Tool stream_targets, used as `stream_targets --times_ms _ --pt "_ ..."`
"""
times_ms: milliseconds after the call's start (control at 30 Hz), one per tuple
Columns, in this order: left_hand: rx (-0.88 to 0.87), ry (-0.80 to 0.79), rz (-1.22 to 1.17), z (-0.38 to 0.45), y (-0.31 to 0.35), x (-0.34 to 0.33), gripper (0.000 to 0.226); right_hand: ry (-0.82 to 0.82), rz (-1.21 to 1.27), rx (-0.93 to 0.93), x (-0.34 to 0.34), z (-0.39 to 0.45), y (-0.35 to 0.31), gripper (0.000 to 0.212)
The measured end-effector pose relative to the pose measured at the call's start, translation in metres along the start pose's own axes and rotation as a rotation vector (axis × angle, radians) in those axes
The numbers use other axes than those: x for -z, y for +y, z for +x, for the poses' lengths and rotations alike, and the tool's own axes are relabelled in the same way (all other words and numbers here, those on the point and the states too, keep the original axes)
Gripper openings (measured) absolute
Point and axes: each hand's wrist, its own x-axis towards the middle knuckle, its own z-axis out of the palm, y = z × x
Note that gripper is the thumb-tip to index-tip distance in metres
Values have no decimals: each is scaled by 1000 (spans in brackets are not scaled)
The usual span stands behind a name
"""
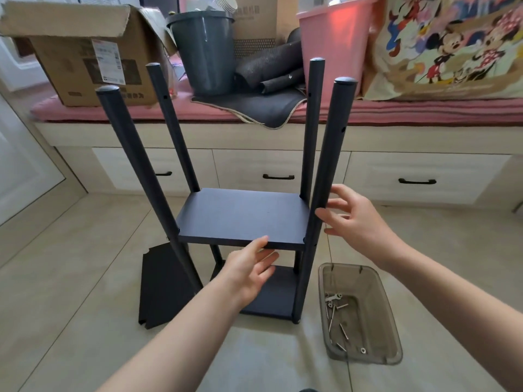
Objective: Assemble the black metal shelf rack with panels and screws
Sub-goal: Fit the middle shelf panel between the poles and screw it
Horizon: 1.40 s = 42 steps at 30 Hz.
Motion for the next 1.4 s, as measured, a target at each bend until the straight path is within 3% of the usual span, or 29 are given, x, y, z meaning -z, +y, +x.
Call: stream_targets --times_ms 167,467,900,1400 --pt "-65 -2 -2 15 -14 -25 30 -9 -46 21 0 -1 -2 26" --pt "-103 -11 108 28 -9 -8 27 -64 -74 87 -5 -6 -1 28" --pt "-116 -76 -79 20 8 18 33 -151 -211 250 -49 -5 -16 54" --pt "-92 -116 -109 23 15 16 36 -121 -184 301 -52 -8 -10 58"
